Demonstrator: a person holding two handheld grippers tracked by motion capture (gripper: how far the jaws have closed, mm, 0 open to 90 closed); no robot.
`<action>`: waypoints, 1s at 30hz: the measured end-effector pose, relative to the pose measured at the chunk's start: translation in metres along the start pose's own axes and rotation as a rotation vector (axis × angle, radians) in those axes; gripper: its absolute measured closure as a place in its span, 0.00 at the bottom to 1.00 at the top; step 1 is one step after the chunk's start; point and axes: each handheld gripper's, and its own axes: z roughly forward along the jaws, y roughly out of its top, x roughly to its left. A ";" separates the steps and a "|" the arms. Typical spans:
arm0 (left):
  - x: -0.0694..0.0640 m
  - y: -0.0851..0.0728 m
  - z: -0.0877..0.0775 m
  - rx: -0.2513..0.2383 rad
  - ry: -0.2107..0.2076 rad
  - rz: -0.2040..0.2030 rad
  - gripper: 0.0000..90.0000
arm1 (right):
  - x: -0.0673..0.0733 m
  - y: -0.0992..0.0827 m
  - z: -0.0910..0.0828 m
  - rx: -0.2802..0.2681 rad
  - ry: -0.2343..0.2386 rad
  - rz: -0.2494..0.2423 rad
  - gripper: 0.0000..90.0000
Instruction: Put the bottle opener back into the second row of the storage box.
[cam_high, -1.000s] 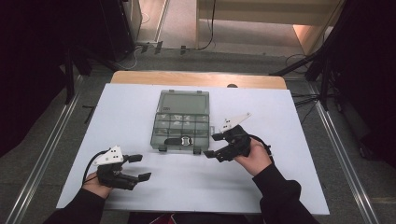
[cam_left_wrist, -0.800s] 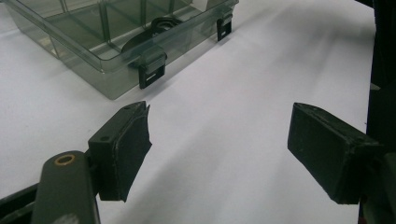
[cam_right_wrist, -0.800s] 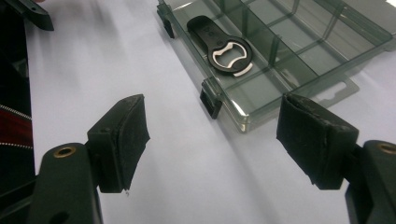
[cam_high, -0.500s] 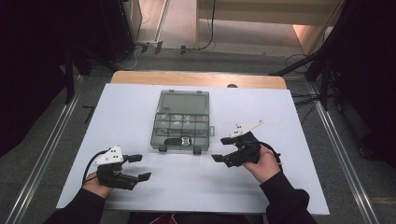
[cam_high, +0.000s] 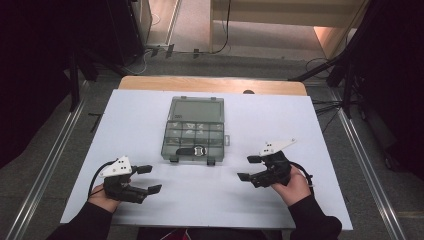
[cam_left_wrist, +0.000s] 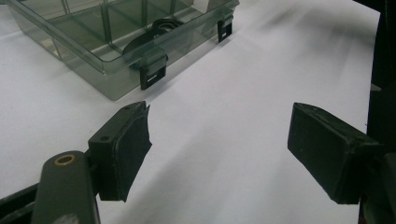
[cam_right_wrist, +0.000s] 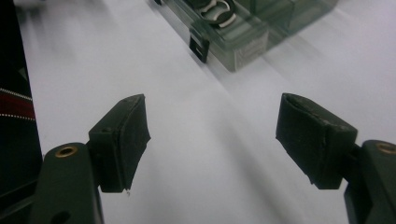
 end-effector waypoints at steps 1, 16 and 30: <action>0.000 0.000 0.000 0.000 0.000 -0.001 0.23 | 0.000 -0.006 -0.002 -0.014 -0.006 0.015 0.30; 0.000 0.000 -0.001 0.001 0.002 0.001 0.23 | -0.005 -0.037 -0.020 -0.045 -0.059 0.071 0.28; 0.001 0.000 -0.002 -0.007 0.012 -0.002 0.23 | -0.007 -0.058 -0.032 -0.076 -0.098 0.099 0.27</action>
